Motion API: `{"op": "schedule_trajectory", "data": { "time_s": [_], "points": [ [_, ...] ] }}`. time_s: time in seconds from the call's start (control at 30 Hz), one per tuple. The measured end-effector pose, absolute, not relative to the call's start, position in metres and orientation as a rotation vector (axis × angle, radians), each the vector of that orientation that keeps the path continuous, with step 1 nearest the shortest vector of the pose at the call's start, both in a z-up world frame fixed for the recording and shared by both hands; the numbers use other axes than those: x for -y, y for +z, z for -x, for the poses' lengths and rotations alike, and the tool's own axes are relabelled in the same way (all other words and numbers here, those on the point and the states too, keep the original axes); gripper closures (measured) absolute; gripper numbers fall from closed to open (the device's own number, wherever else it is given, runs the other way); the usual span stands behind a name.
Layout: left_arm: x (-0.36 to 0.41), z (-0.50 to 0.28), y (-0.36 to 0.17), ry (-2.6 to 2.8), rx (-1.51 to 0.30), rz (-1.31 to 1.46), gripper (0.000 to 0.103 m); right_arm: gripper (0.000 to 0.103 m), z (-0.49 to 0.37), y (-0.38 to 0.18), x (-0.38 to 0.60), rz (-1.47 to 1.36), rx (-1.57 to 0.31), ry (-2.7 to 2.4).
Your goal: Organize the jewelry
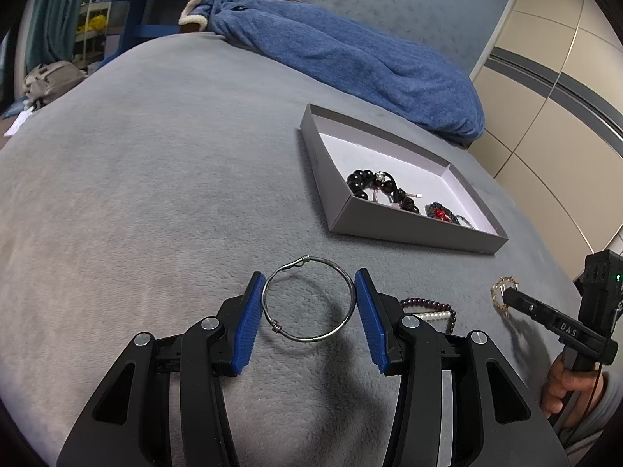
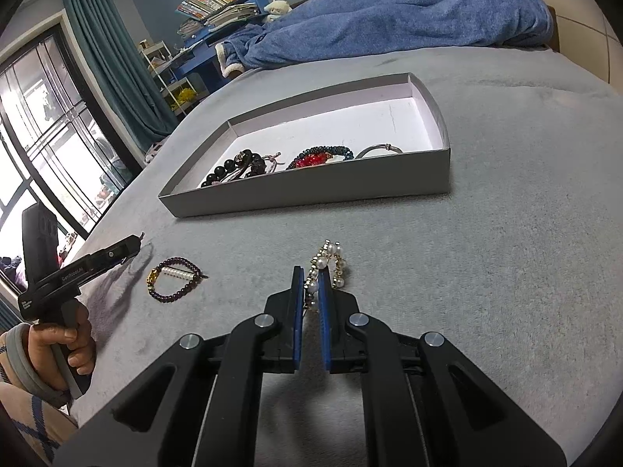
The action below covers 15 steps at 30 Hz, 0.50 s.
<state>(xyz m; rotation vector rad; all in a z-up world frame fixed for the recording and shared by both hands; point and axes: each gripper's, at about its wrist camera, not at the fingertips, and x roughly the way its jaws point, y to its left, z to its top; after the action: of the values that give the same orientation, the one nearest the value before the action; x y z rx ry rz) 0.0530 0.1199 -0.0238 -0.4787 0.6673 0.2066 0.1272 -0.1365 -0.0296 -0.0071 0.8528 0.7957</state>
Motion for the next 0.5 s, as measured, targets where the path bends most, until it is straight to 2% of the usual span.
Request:
{"op": "schedule_trajectory", "data": {
  "time_s": [0.17,0.3,0.5],
  "points": [
    [-0.1199,-0.0529,-0.0238,0.207,-0.667,0.479,0.054,0.093,-0.1283,-0.0325,0.139,-0.017,-0.859,0.793],
    [-0.1195,-0.0529,-0.0241,0.206,-0.668,0.481,0.054,0.081,-0.126,-0.0325,0.1373,-0.012,-0.853,0.801],
    [-0.1182,-0.0544,-0.0234,0.203,-0.665,0.48,0.054,0.075,-0.1253,-0.0314,0.136,0.001,-0.849,0.789]
  ]
}}
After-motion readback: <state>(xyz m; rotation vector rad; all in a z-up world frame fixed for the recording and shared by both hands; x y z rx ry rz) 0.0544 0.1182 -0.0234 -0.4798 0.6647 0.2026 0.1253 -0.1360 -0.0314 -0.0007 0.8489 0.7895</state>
